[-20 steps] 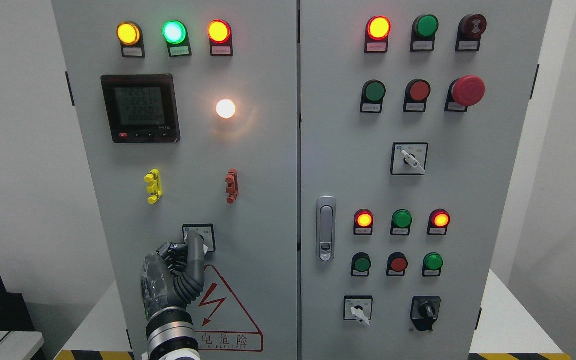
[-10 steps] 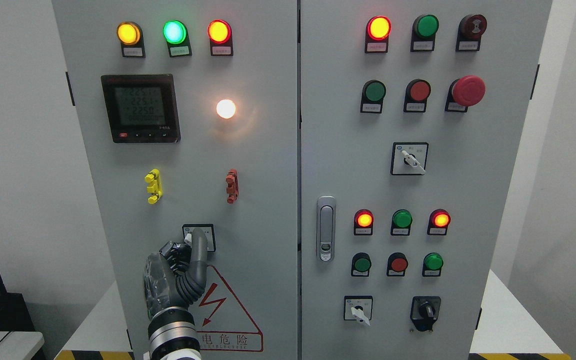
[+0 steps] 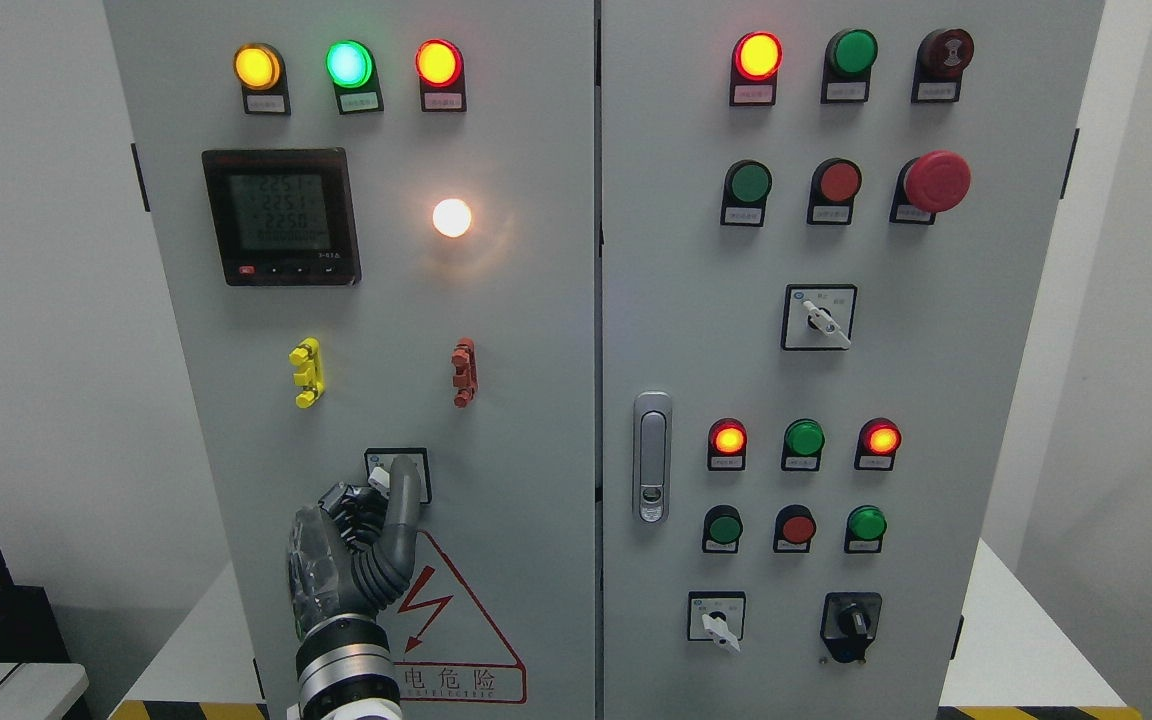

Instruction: Turn on light switch 1

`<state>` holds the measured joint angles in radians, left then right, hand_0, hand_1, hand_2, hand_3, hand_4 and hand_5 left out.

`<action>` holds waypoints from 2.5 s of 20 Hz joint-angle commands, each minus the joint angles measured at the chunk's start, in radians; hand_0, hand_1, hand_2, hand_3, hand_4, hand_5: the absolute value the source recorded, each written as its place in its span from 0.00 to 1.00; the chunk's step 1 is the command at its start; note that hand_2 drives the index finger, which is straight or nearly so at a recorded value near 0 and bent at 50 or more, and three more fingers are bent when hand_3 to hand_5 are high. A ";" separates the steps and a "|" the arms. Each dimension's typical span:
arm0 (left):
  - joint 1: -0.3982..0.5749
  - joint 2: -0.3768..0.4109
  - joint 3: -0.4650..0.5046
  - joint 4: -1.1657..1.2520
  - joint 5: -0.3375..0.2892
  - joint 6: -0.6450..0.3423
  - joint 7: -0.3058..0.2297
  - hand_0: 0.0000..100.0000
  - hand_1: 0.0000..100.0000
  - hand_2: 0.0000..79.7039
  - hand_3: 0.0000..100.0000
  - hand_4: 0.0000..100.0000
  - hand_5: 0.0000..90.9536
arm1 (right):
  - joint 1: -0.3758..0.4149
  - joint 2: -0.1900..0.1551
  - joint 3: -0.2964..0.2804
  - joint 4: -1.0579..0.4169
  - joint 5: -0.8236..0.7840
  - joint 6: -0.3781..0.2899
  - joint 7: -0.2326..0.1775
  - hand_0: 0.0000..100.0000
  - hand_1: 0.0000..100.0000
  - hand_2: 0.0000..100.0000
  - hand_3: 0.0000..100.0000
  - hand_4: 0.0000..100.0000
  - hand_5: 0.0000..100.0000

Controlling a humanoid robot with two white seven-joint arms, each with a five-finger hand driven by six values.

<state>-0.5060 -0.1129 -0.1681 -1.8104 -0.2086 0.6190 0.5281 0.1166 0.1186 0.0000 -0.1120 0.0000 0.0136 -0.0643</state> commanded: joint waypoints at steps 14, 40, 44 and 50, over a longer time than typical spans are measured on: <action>0.053 -0.002 0.004 -0.041 -0.003 -0.013 -0.020 0.16 0.37 0.83 0.86 0.89 0.92 | 0.000 0.001 0.017 0.000 -0.025 0.000 0.000 0.12 0.39 0.00 0.00 0.00 0.00; 0.544 0.032 0.684 -0.001 -0.044 -0.679 -0.481 0.08 0.36 0.76 0.89 0.85 0.58 | 0.000 0.000 0.017 0.000 -0.025 0.000 0.000 0.12 0.39 0.00 0.00 0.00 0.00; 0.641 0.038 0.868 0.203 -0.037 -0.841 -0.550 0.09 0.33 0.51 0.68 0.64 0.24 | 0.000 0.000 0.017 0.000 -0.025 0.000 0.000 0.12 0.39 0.00 0.00 0.00 0.00; 0.676 0.045 1.004 0.595 -0.031 -0.880 -0.559 0.16 0.22 0.26 0.34 0.37 0.09 | 0.000 0.000 0.017 0.000 -0.025 0.000 0.000 0.12 0.39 0.00 0.00 0.00 0.00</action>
<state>0.1050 -0.0816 0.4906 -1.6456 -0.2453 -0.2469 -0.0210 0.1166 0.1186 0.0000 -0.1120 0.0000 0.0136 -0.0644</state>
